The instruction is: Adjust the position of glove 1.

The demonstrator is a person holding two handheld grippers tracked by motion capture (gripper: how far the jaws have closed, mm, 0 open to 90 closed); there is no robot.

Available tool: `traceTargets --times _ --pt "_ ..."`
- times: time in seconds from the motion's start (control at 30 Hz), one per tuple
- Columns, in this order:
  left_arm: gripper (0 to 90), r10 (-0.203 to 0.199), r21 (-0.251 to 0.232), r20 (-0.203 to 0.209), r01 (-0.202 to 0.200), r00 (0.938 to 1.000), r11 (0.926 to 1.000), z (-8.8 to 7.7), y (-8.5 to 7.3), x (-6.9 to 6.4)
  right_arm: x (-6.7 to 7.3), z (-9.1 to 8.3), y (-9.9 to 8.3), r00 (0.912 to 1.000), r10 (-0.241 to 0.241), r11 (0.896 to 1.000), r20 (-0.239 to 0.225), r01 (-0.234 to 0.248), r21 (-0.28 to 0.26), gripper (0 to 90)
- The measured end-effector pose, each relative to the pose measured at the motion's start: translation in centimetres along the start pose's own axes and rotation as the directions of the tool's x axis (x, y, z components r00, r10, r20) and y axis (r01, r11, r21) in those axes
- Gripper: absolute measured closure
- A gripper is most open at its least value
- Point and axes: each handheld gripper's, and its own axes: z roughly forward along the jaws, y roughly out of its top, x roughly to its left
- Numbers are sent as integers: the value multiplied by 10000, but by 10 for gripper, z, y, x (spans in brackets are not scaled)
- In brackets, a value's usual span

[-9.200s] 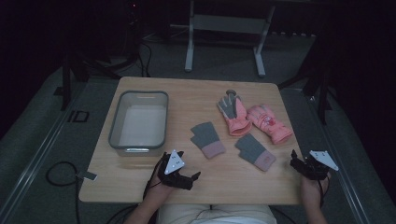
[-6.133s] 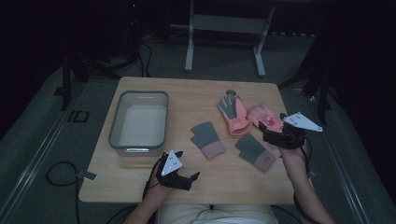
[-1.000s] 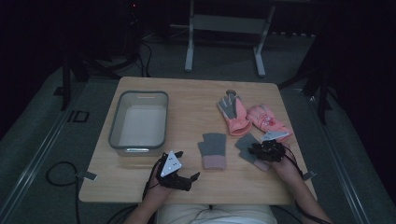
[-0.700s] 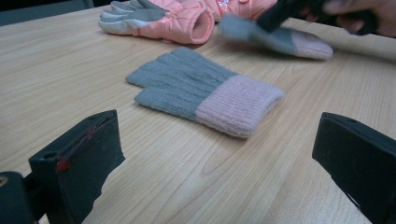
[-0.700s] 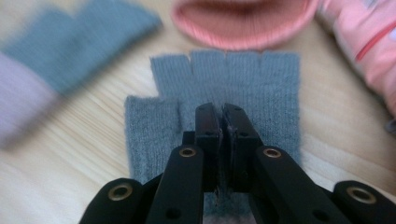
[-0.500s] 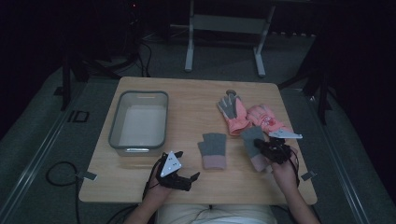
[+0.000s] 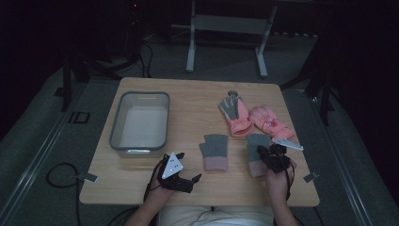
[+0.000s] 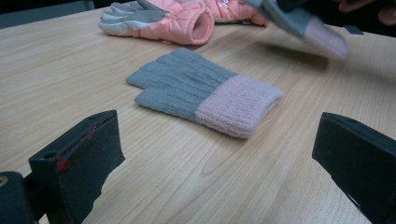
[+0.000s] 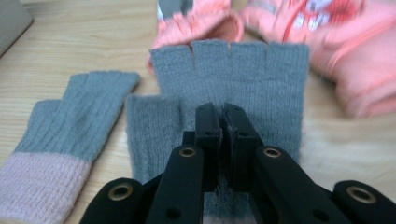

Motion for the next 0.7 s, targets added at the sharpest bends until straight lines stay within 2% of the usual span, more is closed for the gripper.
traceTargets --times 0.1,0.13,0.2,0.27,0.3,0.4,0.43,0.53,0.57,0.6,0.7 --pt "11 26 15 -21 -26 10000 10000 0 0 0 -1 9 -7 9991 380 9992 171 -382 117 855" --pt "11 26 15 -21 -26 10000 10000 0 0 0 -1 9 -7 9991 380 9992 171 -382 117 855" --pt "11 18 12 -18 -18 10000 10000 0 0 0 -2 20 -14 9984 502 9981 260 -511 357 854" --pt "11 12 6 -18 -12 10000 10000 0 0 0 -5 26 -18 9954 939 9942 164 -946 506 853" --pt "11 14 6 -8 -14 10000 10000 0 0 0 -6 28 -20 9964 780 9954 326 -797 539 851" --pt "11 18 11 0 -18 10000 10000 0 0 0 -7 31 -22 9960 785 9952 426 -808 555 845" --pt "11 30 14 1 -30 10000 10000 0 0 0 -9 34 -25 9952 784 9957 585 -811 446 820" --pt "11 34 3 -4 -34 10000 10000 0 0 -1 -9 34 -24 9959 729 9958 537 -757 524 766" --pt "11 43 6 -6 -43 10000 10000 0 0 -1 -10 30 -20 9966 759 9954 326 -776 553 742" --pt "11 36 12 -1 -36 10000 10000 0 0 0 -10 29 -18 9979 559 9968 316 -576 556 742" --pt "11 40 16 -3 -40 10000 10000 0 0 0 -13 25 -12 9990 414 9974 156 -423 586 726"
